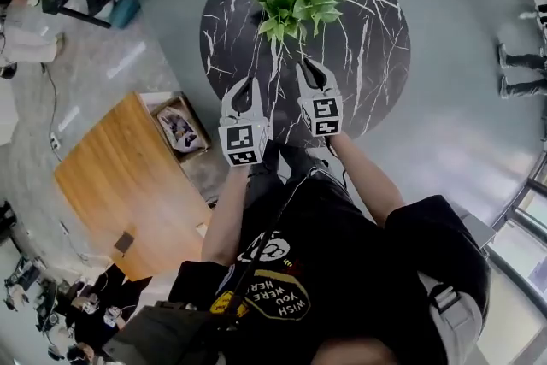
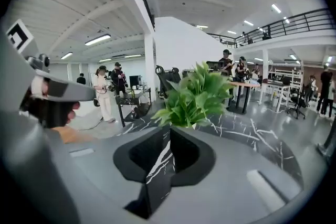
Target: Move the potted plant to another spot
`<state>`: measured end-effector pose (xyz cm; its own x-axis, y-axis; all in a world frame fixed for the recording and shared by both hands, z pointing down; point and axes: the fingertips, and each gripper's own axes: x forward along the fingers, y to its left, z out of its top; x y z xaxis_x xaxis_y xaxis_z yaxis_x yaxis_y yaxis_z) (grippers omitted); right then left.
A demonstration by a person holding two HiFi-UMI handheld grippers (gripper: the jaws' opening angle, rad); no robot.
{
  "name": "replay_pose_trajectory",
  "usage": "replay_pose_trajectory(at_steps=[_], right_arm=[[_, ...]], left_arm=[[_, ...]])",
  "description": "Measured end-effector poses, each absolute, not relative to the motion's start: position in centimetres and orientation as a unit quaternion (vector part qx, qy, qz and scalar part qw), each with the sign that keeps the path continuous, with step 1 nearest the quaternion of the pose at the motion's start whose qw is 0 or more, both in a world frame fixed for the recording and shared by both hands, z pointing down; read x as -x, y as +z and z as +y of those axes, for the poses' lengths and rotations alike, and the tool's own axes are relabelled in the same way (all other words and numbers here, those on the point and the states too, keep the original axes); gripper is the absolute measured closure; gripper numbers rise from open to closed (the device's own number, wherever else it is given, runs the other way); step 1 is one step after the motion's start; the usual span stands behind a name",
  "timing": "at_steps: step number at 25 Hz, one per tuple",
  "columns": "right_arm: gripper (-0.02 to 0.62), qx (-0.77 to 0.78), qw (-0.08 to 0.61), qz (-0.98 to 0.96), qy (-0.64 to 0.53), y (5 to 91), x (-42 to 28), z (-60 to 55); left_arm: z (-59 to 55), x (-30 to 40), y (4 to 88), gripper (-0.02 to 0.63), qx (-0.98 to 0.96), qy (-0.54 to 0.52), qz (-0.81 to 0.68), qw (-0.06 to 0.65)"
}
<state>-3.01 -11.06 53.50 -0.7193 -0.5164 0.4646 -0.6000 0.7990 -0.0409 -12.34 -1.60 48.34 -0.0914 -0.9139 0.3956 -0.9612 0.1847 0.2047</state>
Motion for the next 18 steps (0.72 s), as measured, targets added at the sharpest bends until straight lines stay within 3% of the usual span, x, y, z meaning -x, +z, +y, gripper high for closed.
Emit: replay_pose_trajectory(at_steps=[2,13,18], right_arm=[[0.594,-0.312,0.208,-0.923,0.08,49.9,2.3,-9.6],[0.595,-0.337,0.136,-0.927,0.09,40.2,0.5,-9.2],[0.595,-0.33,0.135,-0.93,0.089,39.2,0.0,-8.8]], left_arm=[[-2.4,10.5,46.2,0.601,-0.659,0.061,-0.721,0.204],[-4.4,7.4,37.7,0.601,-0.688,0.049,-0.712,0.133],[-4.0,7.2,36.7,0.601,-0.684,0.045,-0.718,0.121]])
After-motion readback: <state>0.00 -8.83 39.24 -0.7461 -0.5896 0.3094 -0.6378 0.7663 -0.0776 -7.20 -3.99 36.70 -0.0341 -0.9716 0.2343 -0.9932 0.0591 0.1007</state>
